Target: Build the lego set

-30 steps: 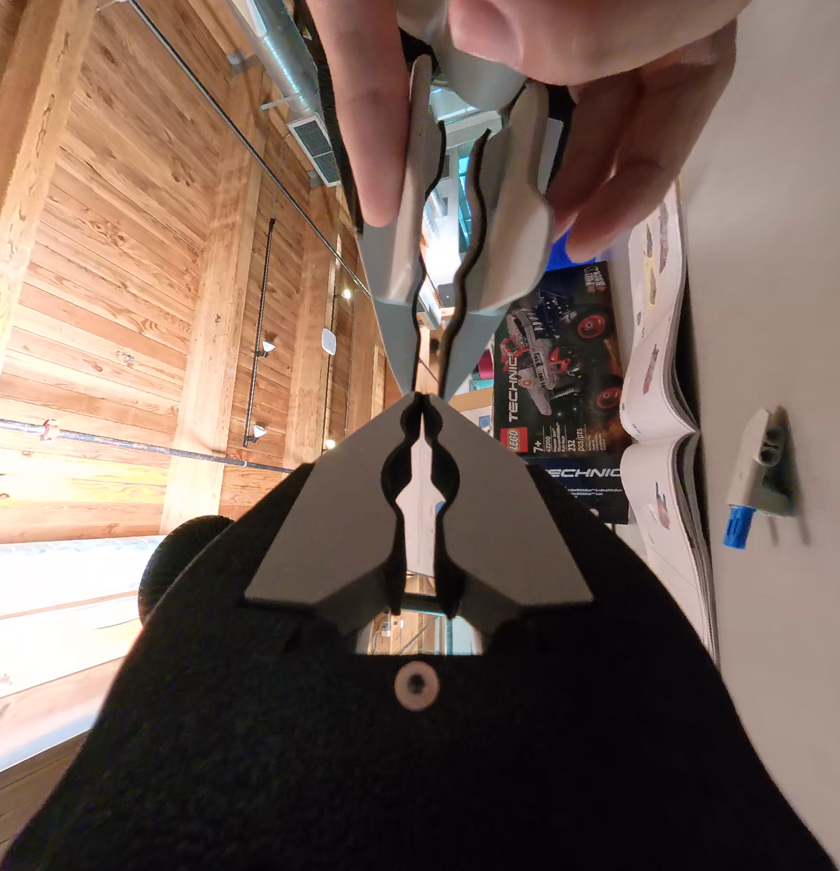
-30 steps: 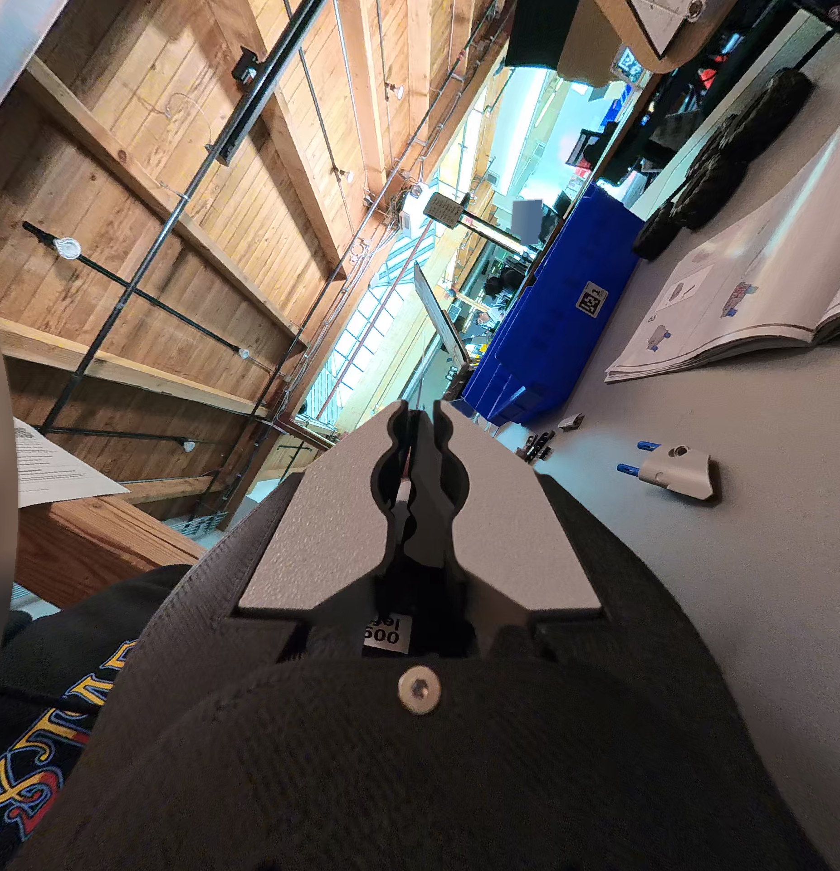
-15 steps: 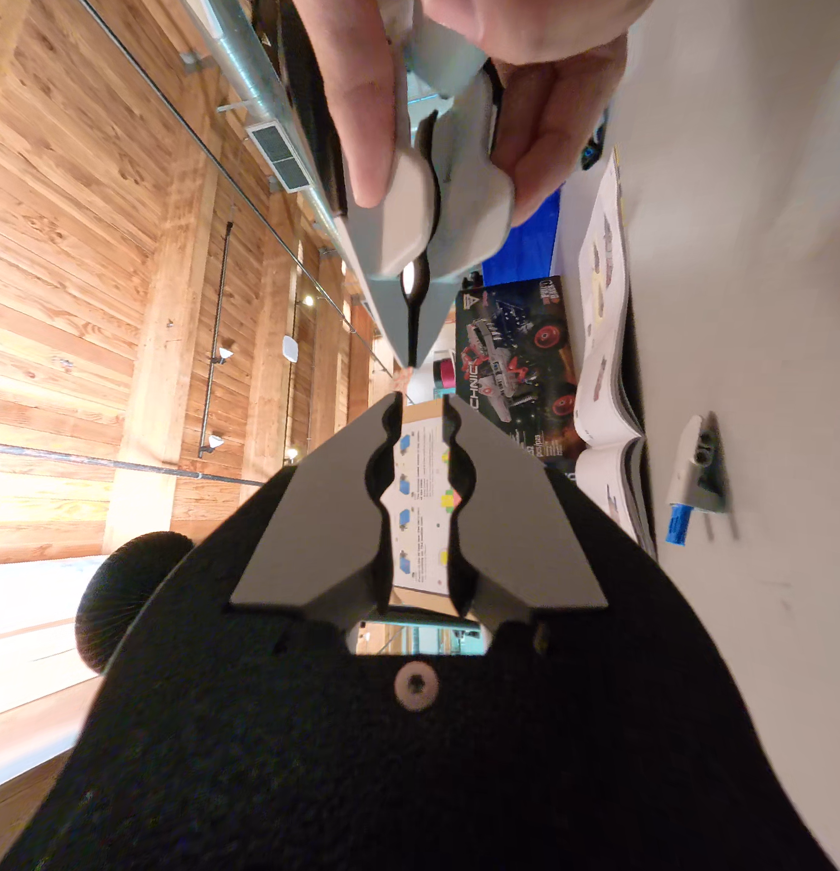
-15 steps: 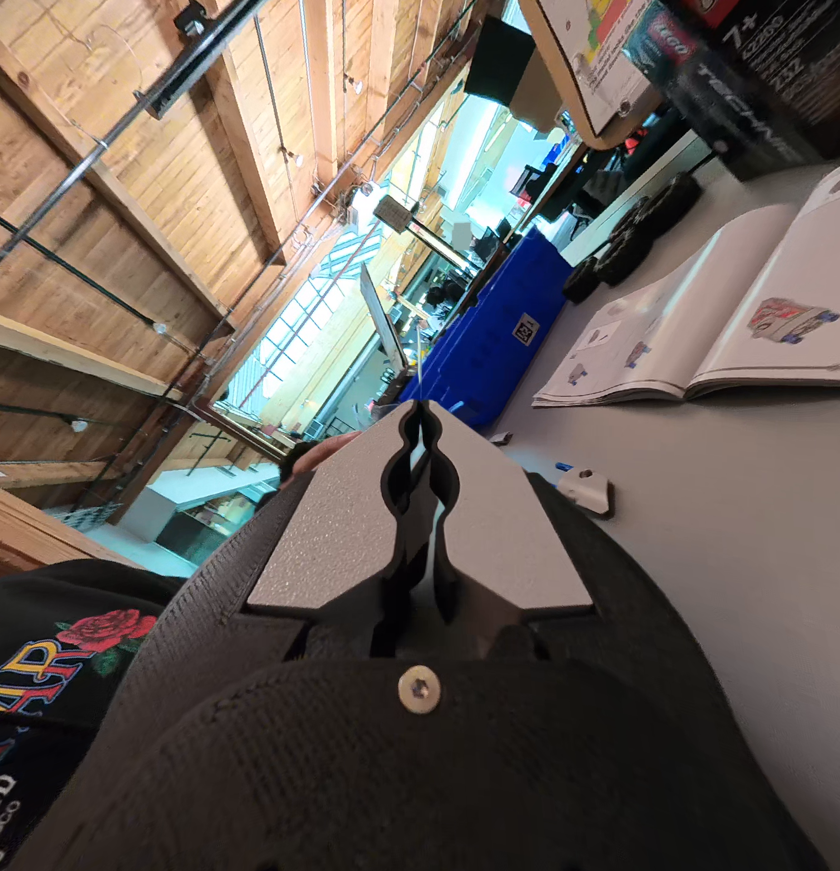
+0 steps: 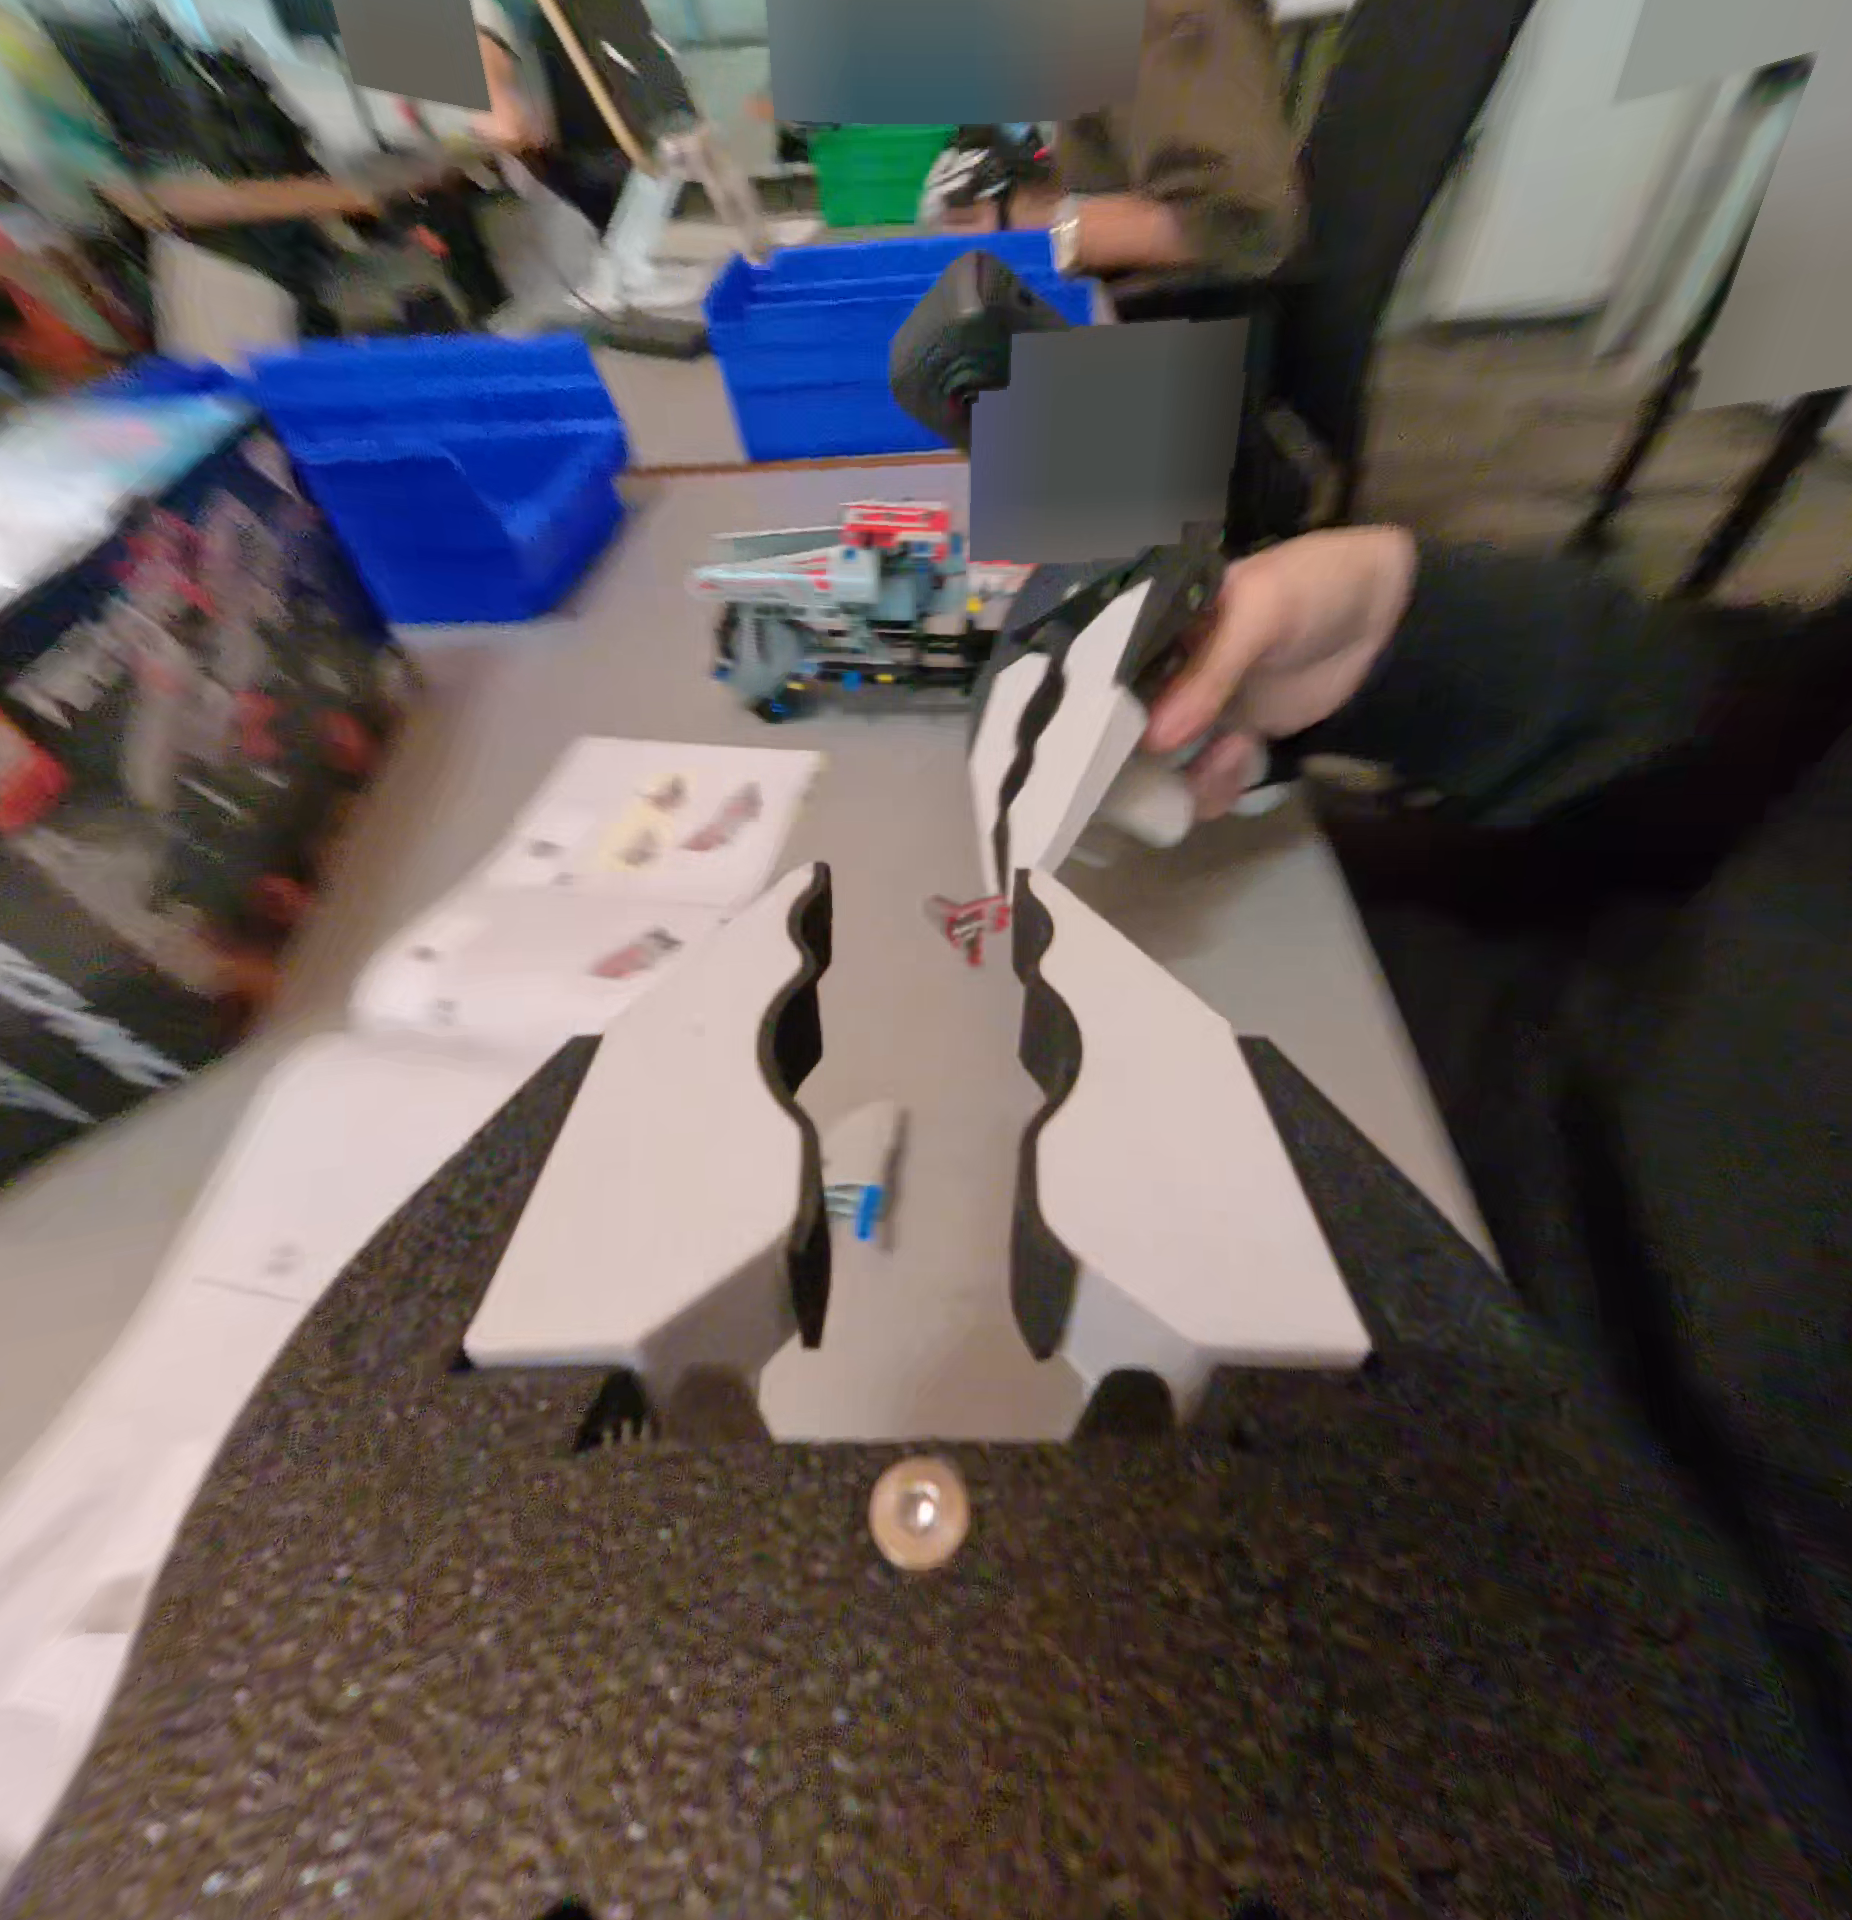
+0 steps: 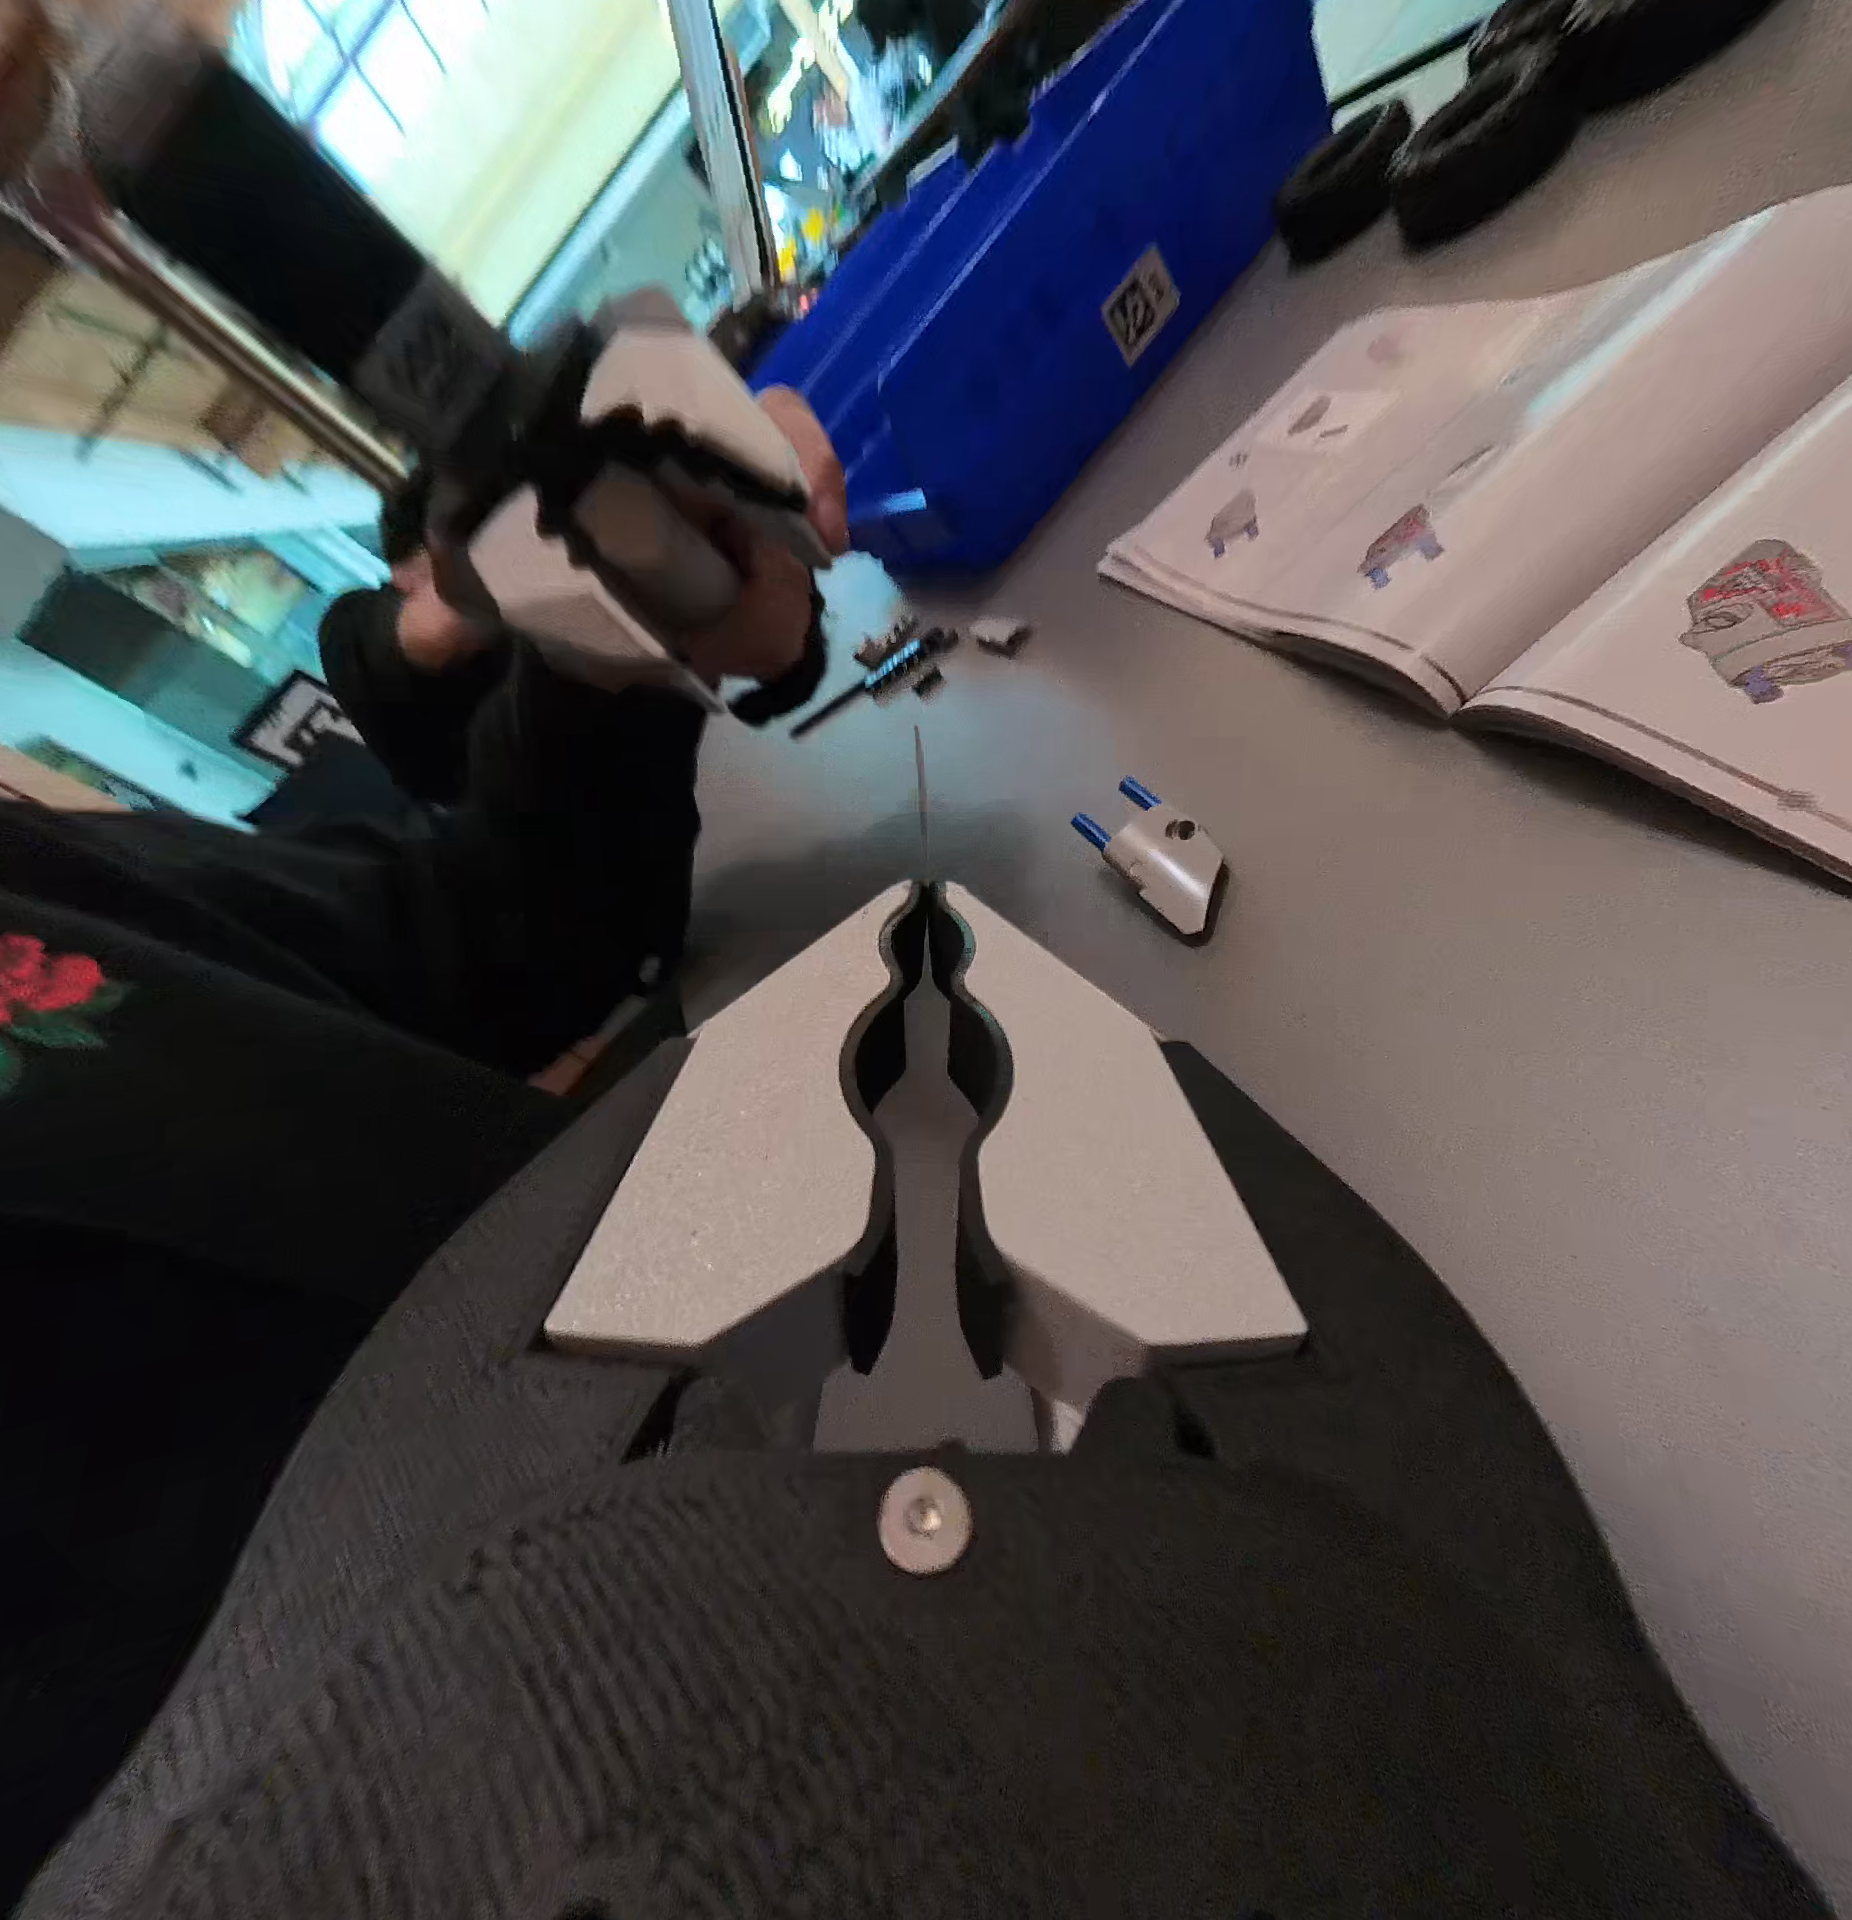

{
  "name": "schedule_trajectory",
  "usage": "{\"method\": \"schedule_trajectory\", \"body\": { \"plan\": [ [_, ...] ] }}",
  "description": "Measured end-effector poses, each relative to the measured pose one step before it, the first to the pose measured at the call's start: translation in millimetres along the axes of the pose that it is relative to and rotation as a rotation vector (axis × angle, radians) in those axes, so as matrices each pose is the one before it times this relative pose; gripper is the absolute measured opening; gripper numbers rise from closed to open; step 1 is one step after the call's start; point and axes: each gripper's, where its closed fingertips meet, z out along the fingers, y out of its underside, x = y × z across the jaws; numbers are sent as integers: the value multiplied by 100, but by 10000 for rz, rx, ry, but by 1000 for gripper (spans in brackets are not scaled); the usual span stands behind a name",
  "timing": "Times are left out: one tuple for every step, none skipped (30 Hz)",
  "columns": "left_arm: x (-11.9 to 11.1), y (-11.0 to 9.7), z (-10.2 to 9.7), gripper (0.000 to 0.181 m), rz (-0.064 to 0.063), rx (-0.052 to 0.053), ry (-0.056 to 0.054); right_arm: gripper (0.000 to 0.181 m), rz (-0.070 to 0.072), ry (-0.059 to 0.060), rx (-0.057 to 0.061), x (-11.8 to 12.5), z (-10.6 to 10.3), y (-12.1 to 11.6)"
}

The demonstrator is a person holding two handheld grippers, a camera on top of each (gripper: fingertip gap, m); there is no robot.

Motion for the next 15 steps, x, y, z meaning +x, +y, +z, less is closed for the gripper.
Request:
{"method": "schedule_trajectory", "body": {
  "plan": [
    [20, -229, -406, 31, -943, 30, 751, 0, -224, 29, -408, 3, 298, 362],
    [129, -171, -344, 28, -674, -14, 695, 0, -227, -77, -362, -189, 296, 309],
    [92, 69, -244, 26, -485, -125, 556, 0, -212, -141, -325, -282, 300, 282],
    [46, 272, -98, 25, -318, -255, 440, 0, -121, -65, -303, -125, 283, 273],
    [93, 389, 26, 21, -157, -304, 402, 0, -87, -28, -284, -50, 278, 242],
    [125, 577, 140, 19, -82, -370, 363, 0, -110, -101, -248, -184, 284, 199],
    [-17, 706, 237, 18, -78, -458, 243, 0, -92, -72, -190, -119, 261, 136],
    [-234, 643, 326, 16, -102, -424, 72, 0, -83, -23, -150, -51, 237, 77],
    [-279, 658, 356, 15, -89, -412, 20, 0, -82, -50, -139, -80, 219, 76],
    [-118, 672, 325, 13, -48, -398, 129, 0, -68, -46, -101, -85, 181, 22],
    [77, 525, 278, 11, -50, -281, 249, 0, -53, -9, -46, -22, 145, -50],
    [160, 279, 228, 11, -101, -116, 271, 0, -20, -11, -28, -4, 110, -61],
    [112, 114, 150, 8, -136, -5, 219, 0, 6, -58, -32, -50, 79, -44],
    [135, 40, 71, 7, -127, 52, 218, 0, -4, -41, -10, -39, 63, -72],
    [136, -54, 3, 5, -110, 108, 205, 0, -20, 19, -5, 48, 41, -60]
  ]
}}
